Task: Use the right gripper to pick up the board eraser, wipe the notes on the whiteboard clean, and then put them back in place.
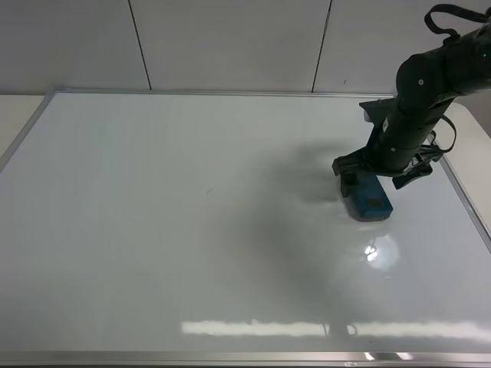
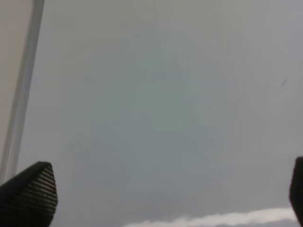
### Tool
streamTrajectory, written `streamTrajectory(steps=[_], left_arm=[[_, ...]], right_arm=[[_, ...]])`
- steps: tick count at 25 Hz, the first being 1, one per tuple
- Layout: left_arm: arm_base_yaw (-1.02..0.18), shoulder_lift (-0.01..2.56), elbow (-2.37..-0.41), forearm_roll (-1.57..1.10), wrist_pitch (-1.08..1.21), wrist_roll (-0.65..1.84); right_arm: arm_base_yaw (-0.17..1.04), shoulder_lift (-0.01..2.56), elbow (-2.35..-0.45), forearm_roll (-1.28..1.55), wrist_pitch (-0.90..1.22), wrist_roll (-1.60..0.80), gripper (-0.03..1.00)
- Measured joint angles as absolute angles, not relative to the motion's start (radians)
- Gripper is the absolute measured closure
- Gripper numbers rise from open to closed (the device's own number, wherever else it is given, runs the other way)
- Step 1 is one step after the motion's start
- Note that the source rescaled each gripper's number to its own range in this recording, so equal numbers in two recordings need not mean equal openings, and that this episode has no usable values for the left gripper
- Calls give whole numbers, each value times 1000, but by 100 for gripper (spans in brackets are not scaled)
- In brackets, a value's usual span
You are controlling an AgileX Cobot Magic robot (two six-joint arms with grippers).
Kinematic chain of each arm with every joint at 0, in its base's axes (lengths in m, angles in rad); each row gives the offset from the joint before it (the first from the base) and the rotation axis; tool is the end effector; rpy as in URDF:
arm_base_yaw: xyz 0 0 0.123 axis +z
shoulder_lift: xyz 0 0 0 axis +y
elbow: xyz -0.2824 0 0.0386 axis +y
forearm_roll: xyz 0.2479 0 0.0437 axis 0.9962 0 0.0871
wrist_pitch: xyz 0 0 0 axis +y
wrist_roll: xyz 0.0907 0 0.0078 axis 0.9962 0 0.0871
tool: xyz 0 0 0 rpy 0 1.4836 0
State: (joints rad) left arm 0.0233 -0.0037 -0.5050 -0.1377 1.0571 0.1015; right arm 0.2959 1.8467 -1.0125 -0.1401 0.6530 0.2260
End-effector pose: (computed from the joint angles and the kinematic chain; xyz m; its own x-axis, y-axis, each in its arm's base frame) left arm -0.0060 -0.0110 0.2795 -0.4382 0.0231 -0.8986 0.0989 0.9948 -0.0227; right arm 0.3167 0.0884 0.1406 -0.9672 -0.1759 -0.1830 -0.1670 0.9839 -0.0630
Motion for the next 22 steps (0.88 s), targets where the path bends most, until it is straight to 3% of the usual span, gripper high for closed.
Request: streamTrajectory(steps=[2, 5, 11, 22], left_arm=[[23, -4, -505, -138, 1057, 102], [23, -4, -505, -138, 1057, 102], [23, -4, -505, -138, 1057, 102], [23, -4, -505, -138, 1057, 102]], right_arm=[[296, 1847, -1012, -140, 654, 226, 4], [296, 1847, -1012, -140, 655, 226, -2], [301, 1805, -1012, -143, 676, 226, -3], [256, 1499, -1014, -147, 720, 229, -3]])
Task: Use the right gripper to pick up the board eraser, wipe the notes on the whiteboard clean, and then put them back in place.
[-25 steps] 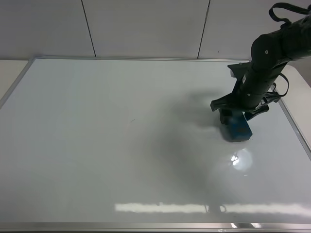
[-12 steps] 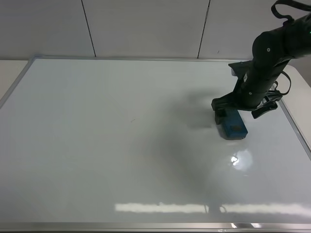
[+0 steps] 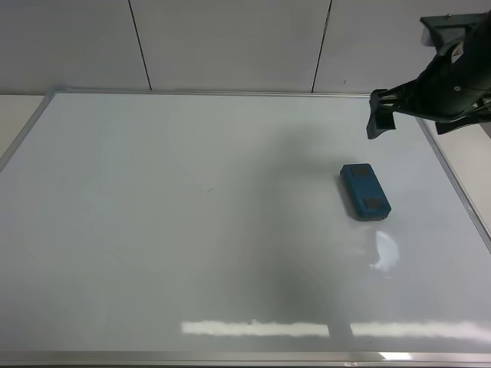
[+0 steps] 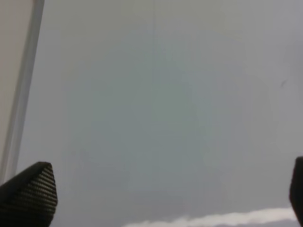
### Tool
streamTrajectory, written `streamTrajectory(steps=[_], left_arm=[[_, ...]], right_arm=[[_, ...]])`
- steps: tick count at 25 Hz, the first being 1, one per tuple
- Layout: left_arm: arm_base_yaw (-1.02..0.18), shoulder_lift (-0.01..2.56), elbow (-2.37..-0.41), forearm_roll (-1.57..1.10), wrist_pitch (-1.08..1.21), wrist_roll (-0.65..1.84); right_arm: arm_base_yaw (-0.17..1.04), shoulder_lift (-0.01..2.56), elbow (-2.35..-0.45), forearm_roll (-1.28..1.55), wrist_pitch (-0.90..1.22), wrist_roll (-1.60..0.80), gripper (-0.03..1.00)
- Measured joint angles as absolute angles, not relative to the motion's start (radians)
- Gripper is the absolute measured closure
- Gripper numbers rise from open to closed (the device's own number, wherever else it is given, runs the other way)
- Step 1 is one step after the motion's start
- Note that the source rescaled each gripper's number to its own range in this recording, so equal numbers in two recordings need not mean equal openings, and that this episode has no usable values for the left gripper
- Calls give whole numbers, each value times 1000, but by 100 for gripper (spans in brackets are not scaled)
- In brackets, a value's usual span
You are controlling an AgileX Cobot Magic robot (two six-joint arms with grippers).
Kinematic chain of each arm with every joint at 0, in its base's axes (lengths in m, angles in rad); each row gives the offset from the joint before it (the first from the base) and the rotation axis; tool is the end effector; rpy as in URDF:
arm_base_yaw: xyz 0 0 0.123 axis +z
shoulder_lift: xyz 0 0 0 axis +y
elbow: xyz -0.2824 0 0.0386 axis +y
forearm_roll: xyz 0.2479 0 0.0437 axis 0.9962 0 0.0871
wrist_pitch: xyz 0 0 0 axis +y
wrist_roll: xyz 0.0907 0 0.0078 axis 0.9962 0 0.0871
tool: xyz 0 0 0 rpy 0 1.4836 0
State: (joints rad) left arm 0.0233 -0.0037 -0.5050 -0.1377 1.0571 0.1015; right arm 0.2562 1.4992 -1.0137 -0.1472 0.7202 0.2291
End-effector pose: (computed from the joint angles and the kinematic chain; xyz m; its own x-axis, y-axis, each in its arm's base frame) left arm -0.0060 -0.0110 0.2795 -0.4382 0.0231 -0.8986 0.0989 0.9948 -0.0227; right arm 0.2904 0.0669 0.2491 -0.8866 -0.1110 -0.4490 -0.1071 0.9937 -0.0341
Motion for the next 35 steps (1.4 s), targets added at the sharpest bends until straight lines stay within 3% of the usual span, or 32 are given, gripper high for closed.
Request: streamTrajectory(steps=[20, 28, 35], left_arm=[[23, -4, -505, -138, 1057, 102], [23, -4, -505, -138, 1057, 102], [23, -4, -505, -138, 1057, 102]], right_arm=[[-35, 918, -1014, -192, 985, 235, -3], [-41, 629, -1005, -179, 1067, 234, -3], [-41, 358, -885, -150, 1123, 226, -3]])
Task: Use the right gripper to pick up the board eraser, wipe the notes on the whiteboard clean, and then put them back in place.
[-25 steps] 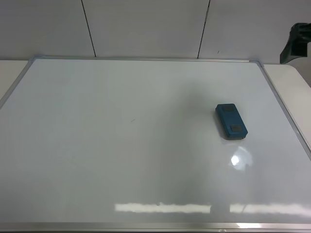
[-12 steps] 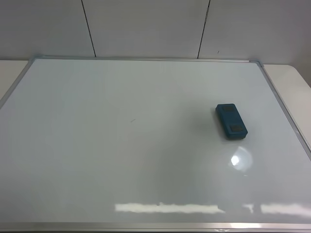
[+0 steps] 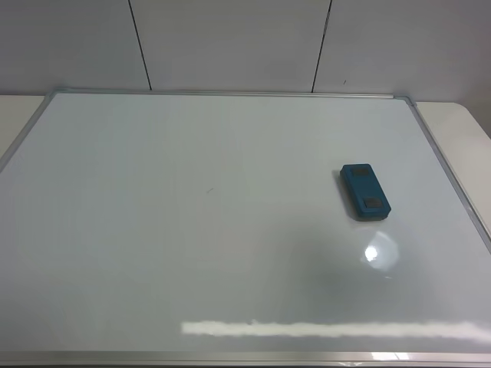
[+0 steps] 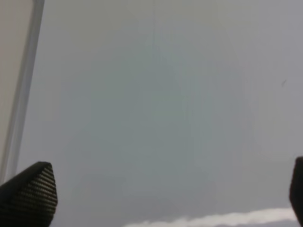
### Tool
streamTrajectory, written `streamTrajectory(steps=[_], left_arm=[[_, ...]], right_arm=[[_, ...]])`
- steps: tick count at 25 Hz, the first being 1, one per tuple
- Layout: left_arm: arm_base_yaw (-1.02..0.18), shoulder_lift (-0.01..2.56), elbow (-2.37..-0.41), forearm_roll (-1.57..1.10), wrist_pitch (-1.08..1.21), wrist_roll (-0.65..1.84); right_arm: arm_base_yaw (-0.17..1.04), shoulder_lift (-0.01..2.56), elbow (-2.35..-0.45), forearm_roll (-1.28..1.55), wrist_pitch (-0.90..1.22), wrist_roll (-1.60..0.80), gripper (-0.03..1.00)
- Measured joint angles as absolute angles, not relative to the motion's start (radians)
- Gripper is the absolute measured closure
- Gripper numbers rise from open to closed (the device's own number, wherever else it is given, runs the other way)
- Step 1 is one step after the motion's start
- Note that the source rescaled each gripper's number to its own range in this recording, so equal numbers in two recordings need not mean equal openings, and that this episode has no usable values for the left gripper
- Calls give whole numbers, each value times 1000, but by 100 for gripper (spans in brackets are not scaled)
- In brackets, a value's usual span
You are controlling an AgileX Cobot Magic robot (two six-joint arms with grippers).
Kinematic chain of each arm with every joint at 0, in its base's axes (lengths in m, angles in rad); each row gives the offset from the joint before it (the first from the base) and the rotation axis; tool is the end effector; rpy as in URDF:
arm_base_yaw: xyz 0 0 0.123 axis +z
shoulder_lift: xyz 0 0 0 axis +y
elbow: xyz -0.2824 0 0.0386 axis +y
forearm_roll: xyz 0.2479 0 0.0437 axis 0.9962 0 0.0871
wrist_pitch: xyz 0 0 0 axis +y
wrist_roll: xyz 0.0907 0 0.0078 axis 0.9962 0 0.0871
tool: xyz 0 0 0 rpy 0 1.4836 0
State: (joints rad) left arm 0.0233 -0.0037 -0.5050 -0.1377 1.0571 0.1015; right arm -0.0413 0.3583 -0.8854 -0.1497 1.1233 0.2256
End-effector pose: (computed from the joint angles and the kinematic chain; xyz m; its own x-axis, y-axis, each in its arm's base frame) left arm -0.0060 -0.0110 0.2795 -0.4382 0.0231 -0.8986 0.0989 0.9948 -0.0227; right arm 0.0197 -0.0131 0.3769 -0.4515 0.1771 -0.8745 0.2336 0.9694 0.0757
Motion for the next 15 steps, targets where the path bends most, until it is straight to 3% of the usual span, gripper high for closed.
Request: streamTrajectory(steps=[15], left_arm=[[23, -4, -505, -138, 1057, 102]], right_arm=[[-41, 13, -733, 0, 1154, -11, -3]])
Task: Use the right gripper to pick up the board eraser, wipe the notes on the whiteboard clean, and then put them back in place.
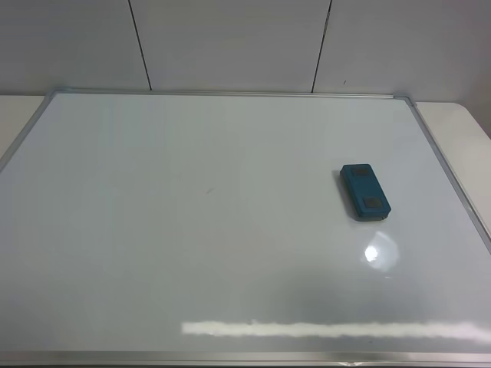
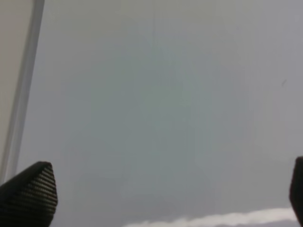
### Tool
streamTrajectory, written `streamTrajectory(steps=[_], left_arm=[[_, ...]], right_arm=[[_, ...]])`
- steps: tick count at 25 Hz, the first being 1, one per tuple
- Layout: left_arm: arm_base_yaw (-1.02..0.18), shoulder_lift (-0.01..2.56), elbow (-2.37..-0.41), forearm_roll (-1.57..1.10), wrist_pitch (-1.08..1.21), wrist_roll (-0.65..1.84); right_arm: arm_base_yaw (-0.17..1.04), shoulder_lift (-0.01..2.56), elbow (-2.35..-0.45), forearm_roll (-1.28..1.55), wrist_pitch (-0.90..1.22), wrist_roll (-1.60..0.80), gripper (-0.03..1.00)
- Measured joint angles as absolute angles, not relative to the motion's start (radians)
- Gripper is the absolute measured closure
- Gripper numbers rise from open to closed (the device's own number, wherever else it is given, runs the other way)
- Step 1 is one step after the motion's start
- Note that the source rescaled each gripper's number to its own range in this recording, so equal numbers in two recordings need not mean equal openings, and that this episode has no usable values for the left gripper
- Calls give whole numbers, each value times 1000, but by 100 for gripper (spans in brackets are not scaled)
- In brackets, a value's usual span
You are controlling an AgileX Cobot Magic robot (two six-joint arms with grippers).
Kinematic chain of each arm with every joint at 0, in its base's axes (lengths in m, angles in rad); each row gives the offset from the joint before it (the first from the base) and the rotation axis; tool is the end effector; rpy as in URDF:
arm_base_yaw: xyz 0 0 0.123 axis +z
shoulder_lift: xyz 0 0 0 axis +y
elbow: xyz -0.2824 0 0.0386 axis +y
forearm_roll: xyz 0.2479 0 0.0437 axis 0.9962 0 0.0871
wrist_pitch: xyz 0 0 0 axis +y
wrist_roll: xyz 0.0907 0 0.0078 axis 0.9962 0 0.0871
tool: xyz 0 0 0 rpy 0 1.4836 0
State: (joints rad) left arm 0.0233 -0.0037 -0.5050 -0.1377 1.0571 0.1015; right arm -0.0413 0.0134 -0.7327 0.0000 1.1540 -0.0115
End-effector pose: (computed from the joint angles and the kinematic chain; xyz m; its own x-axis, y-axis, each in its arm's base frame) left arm -0.0060 -0.0110 0.2795 -0.4382 0.0231 -0.8986 0.0989 0.9948 -0.0227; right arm -0.0386 0.0016 0.3305 -0.3407 0.0026 -0.9402 0.0374 0.9992 -0.0108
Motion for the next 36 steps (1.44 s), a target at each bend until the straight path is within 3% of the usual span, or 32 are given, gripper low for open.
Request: streamTrajectory(steps=[14, 36], left_arm=[[23, -4, -505, -138, 1057, 102], [23, -4, -505, -138, 1057, 102]], right_arm=[[-41, -2, -501, 116, 1079, -86, -3], [-41, -2, -497, 81, 1072, -13, -3]])
